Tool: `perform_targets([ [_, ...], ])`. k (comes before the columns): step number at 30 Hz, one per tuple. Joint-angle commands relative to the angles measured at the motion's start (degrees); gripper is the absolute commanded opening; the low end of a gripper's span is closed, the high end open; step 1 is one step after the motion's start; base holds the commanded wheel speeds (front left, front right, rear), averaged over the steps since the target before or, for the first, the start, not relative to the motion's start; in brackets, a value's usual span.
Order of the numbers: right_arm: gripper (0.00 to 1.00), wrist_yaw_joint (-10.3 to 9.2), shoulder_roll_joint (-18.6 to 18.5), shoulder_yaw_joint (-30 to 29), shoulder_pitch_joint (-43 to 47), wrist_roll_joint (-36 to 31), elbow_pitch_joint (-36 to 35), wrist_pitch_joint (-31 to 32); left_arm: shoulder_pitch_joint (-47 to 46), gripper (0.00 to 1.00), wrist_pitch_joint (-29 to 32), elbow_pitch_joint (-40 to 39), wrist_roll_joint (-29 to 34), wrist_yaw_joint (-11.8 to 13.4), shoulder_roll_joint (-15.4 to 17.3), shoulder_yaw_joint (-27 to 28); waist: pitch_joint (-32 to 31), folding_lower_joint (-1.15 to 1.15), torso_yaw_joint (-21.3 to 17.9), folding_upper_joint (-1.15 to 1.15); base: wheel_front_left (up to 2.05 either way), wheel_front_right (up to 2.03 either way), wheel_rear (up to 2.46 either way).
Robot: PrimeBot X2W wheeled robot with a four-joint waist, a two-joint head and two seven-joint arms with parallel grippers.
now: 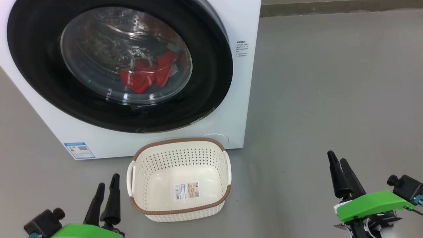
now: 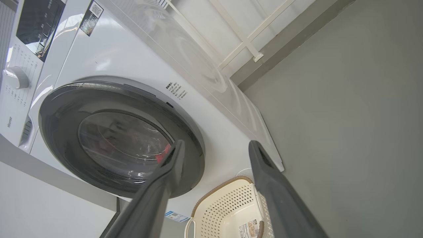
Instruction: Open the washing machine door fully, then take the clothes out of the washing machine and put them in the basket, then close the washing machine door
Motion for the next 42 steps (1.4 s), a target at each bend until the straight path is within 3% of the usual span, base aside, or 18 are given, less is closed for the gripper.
perform_targets([
  [1,1.0,-0.02,-0.73,1.3,-3.54,-2.14,-1.72,-1.06,-2.61,1.0,-0.87,-1.77,2.58,0.22,0.87,0.76,-0.07,0.0,-0.01,0.0,0.0,0.0,0.0],
  [42,1.0,-0.03,-1.01,4.47,-6.73,-25.43,-0.63,-7.79,-4.5,1.0,-7.68,-1.96,26.27,1.07,1.1,0.08,-0.09,0.0,-0.07,0.0,0.0,0.0,0.0],
])
